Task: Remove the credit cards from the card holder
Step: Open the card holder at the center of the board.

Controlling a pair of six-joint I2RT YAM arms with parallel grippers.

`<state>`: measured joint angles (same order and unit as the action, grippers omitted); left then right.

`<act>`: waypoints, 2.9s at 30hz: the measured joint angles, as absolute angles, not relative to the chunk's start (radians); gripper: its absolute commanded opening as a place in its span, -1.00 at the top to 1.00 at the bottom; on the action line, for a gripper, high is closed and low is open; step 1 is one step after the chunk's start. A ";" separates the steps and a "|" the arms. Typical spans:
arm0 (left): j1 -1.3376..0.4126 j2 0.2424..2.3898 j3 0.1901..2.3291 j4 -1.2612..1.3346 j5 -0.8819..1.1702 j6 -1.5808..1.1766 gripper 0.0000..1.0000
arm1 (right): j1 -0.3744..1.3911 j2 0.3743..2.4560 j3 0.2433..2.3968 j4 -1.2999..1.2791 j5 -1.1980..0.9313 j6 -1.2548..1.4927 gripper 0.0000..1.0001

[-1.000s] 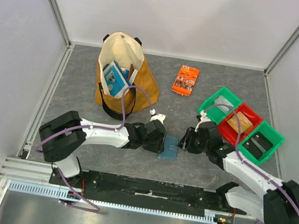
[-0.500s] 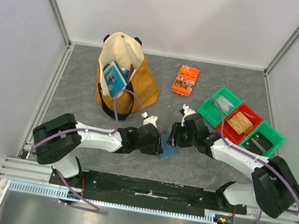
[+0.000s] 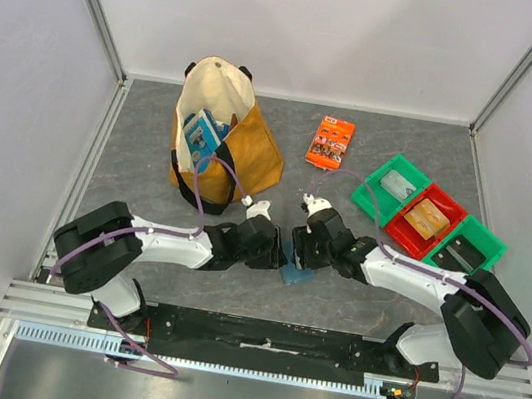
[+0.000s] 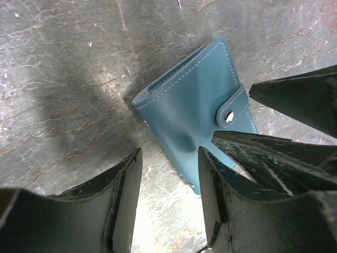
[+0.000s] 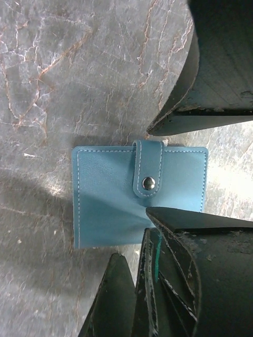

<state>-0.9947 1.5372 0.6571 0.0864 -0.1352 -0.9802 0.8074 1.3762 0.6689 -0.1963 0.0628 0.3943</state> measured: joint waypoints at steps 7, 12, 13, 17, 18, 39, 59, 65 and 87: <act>-0.994 1.578 0.677 0.115 -0.128 -0.980 0.06 | 0.857 1.433 0.679 -0.179 0.135 0.392 -0.12; -0.987 1.602 0.693 0.105 -0.133 -0.980 0.67 | 0.884 1.435 0.685 -0.183 0.196 0.392 -0.12; -0.984 1.606 0.695 0.107 -0.133 -0.982 0.76 | 0.888 1.435 0.686 -0.184 0.209 0.393 -0.12; -0.984 1.621 0.710 0.111 -0.132 -0.986 0.95 | 0.900 1.434 0.690 -0.197 0.256 0.397 -0.17; -0.984 1.626 0.715 0.114 -0.132 -0.987 0.97 | 0.902 1.433 0.690 -0.202 0.268 0.397 -0.18; -1.007 1.643 0.737 0.120 -0.152 -0.986 0.97 | 0.940 1.436 0.749 -0.308 0.418 0.403 0.49; -1.017 1.585 0.722 0.024 -0.160 -0.962 0.96 | 0.941 1.332 0.773 -0.377 0.440 0.440 0.19; -1.017 1.583 0.722 0.019 -0.160 -0.961 0.96 | 0.983 1.389 0.815 -0.348 0.390 0.441 0.11; -1.019 1.562 0.679 0.062 -0.166 -0.963 0.97 | 1.018 1.517 0.858 -0.393 0.381 0.483 0.06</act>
